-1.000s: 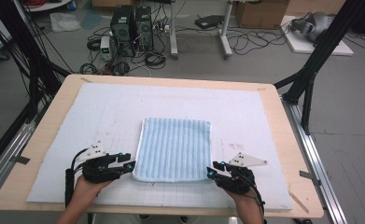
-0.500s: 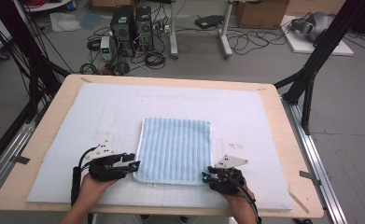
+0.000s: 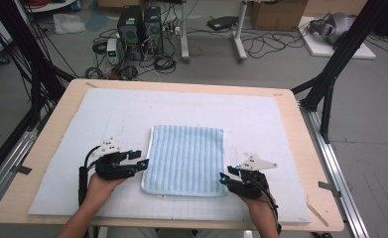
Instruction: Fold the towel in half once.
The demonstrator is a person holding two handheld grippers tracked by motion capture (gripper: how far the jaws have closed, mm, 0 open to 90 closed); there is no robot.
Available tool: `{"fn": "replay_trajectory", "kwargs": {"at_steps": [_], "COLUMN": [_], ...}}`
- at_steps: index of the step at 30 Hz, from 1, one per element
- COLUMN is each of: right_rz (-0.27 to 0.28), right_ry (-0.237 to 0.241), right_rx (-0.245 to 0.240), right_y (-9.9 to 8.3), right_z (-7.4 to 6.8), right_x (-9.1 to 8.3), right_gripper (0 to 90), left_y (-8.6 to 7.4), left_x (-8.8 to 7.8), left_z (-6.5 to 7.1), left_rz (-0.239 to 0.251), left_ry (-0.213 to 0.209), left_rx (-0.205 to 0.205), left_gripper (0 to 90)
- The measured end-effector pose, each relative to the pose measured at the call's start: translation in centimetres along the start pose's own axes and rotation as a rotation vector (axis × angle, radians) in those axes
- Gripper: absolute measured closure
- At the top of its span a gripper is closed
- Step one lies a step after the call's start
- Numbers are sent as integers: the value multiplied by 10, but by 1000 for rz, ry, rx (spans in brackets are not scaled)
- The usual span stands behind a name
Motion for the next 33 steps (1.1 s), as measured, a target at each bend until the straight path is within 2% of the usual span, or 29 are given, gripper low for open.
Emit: {"fn": "replay_trajectory", "kwargs": {"at_steps": [3, 5, 12, 13, 17, 21, 23, 26, 29, 33], "right_rz": [7, 9, 24, 31, 28, 31, 34, 27, 31, 28], "right_ry": [-6, -14, -37, -34, -37, -33, -30, -29, -28, -28], "right_rx": [-2, -4, 0, 1, 6, 4, 4, 4, 9, 11], "right_y": [4, 7, 18, 19, 23, 28, 30, 30, 31, 30], "right_z": [8, 14, 31, 34, 42, 48, 50, 54, 56, 57], "right_x": [4, 6, 15, 15, 20, 24, 26, 28, 28, 29], "right_gripper": [566, 558, 553, 553, 553, 553, 552, 552, 552, 551], "left_y": [6, 9, 23, 24, 33, 40, 41, 39, 38, 38], "left_x": [5, 7, 17, 18, 27, 38, 43, 53, 63, 71], "left_z": [-7, -12, -27, -29, -39, -44, -47, -54, -57, -54], "left_rz": [17, 46, 47, 53, 25, 16, 26, -11, -50, -90], "left_ry": [3, 19, 46, 53, 82, 87, 96, 110, 108, 102], "left_rx": [-12, -11, -28, -28, -31, -31, -42, -66, -73, -44], "left_gripper": [402, 398, 447, 453, 462, 460, 460, 461, 475, 558]}}
Point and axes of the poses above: each handheld gripper's, and its own axes: x roughly forward along the jaws, y roughly out of its top, z roughly to its right, the point moved 2 cm from there along x, roughly forward along the jaws, and after that the axes turned 3 degrees about -x, right-handed, at the moved point
